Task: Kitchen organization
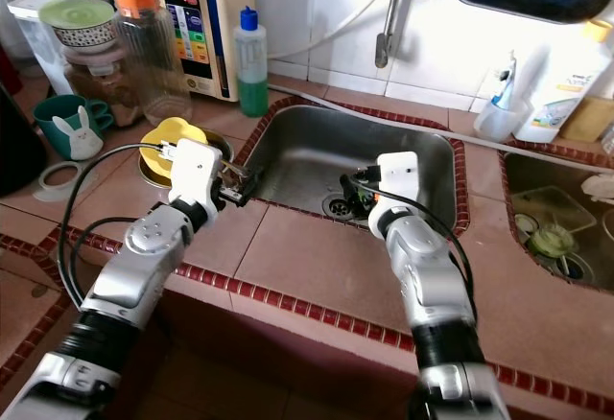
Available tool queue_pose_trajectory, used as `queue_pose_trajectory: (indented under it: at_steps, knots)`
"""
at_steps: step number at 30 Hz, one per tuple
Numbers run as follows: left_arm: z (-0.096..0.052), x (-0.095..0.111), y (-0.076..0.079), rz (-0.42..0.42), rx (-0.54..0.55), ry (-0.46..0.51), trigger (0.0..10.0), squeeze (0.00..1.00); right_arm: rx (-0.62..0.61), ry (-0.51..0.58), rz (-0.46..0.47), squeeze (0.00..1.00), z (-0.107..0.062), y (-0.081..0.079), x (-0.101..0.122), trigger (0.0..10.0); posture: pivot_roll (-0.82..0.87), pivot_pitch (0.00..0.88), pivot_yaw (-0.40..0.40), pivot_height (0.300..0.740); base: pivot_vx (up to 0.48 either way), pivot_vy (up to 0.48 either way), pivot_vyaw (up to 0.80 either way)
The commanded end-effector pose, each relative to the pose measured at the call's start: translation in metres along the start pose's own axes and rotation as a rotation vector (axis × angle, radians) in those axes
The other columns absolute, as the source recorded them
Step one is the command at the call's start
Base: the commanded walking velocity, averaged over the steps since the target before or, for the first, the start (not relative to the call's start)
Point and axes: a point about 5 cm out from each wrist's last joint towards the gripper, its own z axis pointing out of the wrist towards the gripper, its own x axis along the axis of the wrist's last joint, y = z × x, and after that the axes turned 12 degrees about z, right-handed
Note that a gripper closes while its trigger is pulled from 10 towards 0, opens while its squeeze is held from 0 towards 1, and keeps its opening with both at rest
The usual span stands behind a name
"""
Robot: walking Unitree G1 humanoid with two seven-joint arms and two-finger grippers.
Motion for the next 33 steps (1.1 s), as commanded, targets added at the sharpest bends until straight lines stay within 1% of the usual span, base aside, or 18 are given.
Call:
queue_pose_trajectory:
  at_steps: [1, 2, 3, 5, 7, 10, 16, 18, 19, 21, 22, 24, 25, 26, 28, 31, 32, 33]
  knots:
    - [0.000, -0.005, 0.006, 0.003, -0.001, -0.004, 10.0, 0.00, 0.037, 0.012, 0.003, 1.00, -0.014, -0.010, 0.008, 10.0, 0.08, 0.018, -0.023, 0.740, 0.000, 0.000, 0.00]
    - [0.000, -0.005, 0.006, 0.003, -0.001, -0.004, 10.0, 0.00, 0.037, 0.012, 0.003, 1.00, -0.014, -0.010, 0.008, 10.0, 0.08, 0.018, -0.023, 0.740, 0.000, 0.000, 0.00]
    - [0.000, -0.007, 0.009, -0.008, 0.011, -0.009, 10.0, 0.00, 0.058, 0.017, -0.003, 1.00, -0.026, -0.017, 0.011, 10.0, 0.07, 0.016, -0.025, 0.740, 0.000, 0.000, 0.00]
    - [0.001, -0.008, 0.004, -0.055, 0.090, -0.016, 10.0, 0.00, 0.069, 0.025, 0.009, 1.00, -0.035, -0.022, 0.011, 10.0, 0.06, 0.013, -0.028, 0.740, 0.000, 0.000, 0.00]
    - [0.003, -0.006, -0.003, -0.170, 0.190, -0.018, 10.0, 0.00, 0.080, 0.007, 0.006, 1.00, -0.043, -0.026, 0.006, 10.0, 0.06, 0.010, -0.031, 0.740, 0.000, 0.000, 0.00]
    - [0.004, -0.001, -0.004, -0.328, 0.254, -0.013, 10.0, 0.00, 0.094, -0.006, -0.010, 1.00, -0.047, -0.029, 0.005, 10.0, 0.05, 0.008, -0.034, 0.740, 0.000, 0.000, 0.00]
    - [0.004, 0.002, -0.001, -0.455, 0.313, -0.022, 10.0, 0.00, 0.091, -0.026, -0.035, 1.00, -0.050, -0.033, 0.004, 10.0, 0.05, 0.007, -0.036, 0.740, 0.000, 0.000, 0.00]
    - [0.004, 0.000, 0.004, -0.509, 0.312, -0.045, 10.0, 0.00, 0.095, -0.030, -0.035, 1.00, -0.050, -0.035, 0.004, 10.0, 0.05, 0.006, -0.038, 0.740, 0.000, 0.000, 0.00]
    - [0.003, -0.005, 0.009, -0.569, 0.314, -0.081, 10.0, 0.00, 0.121, -0.015, -0.024, 1.00, -0.051, -0.039, 0.006, 10.0, 0.05, 0.007, -0.039, 0.740, 0.000, 0.000, 0.00]
    - [0.003, -0.008, 0.011, -0.604, 0.322, -0.100, 10.0, 0.00, 0.150, -0.004, -0.012, 1.00, -0.052, -0.043, 0.009, 10.0, 0.05, 0.006, -0.039, 0.740, 0.000, 0.000, 0.00]
    - [0.004, -0.009, 0.013, -0.621, 0.317, -0.109, 10.0, 0.00, 0.189, -0.003, 0.003, 0.73, -0.054, -0.048, 0.010, 10.0, 0.05, 0.006, -0.039, 0.740, 0.000, 0.000, 0.00]
    - [0.004, -0.010, 0.014, -0.642, 0.314, -0.116, 10.0, 0.00, 0.237, -0.009, 0.023, 0.73, -0.056, -0.054, 0.011, 10.0, 0.04, 0.005, -0.039, 0.740, 0.000, 0.000, 0.00]
    - [0.004, -0.010, 0.018, -0.688, 0.299, -0.128, 10.0, 0.00, 0.309, -0.028, 0.052, 0.29, -0.062, -0.062, 0.011, 10.0, 0.04, 0.006, -0.041, 0.740, 0.000, 0.000, 0.00]
    - [0.005, -0.009, 0.019, -0.713, 0.292, -0.130, 10.0, 0.00, 0.325, -0.037, 0.050, 0.00, -0.065, -0.063, 0.009, 10.0, 0.04, 0.005, -0.043, 0.740, 0.000, 0.000, 0.00]
    - [0.006, -0.008, 0.020, -0.733, 0.284, -0.134, 10.0, 0.00, 0.337, -0.046, 0.051, 0.00, -0.068, -0.064, 0.007, 10.0, 0.04, 0.004, -0.045, 0.740, 0.000, 0.000, 0.00]
    - [0.005, -0.010, 0.022, -0.774, 0.280, -0.156, 10.0, 0.00, 0.375, -0.048, 0.160, 0.00, -0.075, -0.068, 0.005, 10.0, 0.04, 0.001, -0.049, 0.740, 0.000, 0.000, 0.00]
    - [0.005, -0.011, 0.024, -0.817, 0.279, -0.169, 10.0, 0.00, 0.399, -0.045, 0.210, 0.00, -0.078, -0.069, 0.005, 10.0, 0.04, 0.000, -0.050, 0.740, 0.000, 0.000, 0.00]
    - [0.005, -0.011, 0.024, -0.817, 0.279, -0.169, 10.0, 0.00, 0.399, -0.045, 0.210, 0.00, -0.078, -0.069, 0.005, 10.0, 0.04, 0.000, -0.050, 0.740, 0.000, 0.000, 0.00]
